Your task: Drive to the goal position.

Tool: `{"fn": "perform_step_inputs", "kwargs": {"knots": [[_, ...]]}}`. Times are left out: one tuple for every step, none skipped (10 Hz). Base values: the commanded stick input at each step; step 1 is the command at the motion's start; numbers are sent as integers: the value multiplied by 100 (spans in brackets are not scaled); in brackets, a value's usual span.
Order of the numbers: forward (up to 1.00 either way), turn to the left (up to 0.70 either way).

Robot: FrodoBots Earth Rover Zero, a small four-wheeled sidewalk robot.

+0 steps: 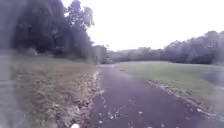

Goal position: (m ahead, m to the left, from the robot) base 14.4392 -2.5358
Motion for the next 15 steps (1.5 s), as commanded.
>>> {"fn": "perform_step_inputs", "kwargs": {"knots": [[70,0],[70,0],[70,0],[70,0],[70,0],[70,0],[70,0],[70,0],[70,0],[70,0],[70,0],[70,0],[70,0],[70,0],[70,0]]}}
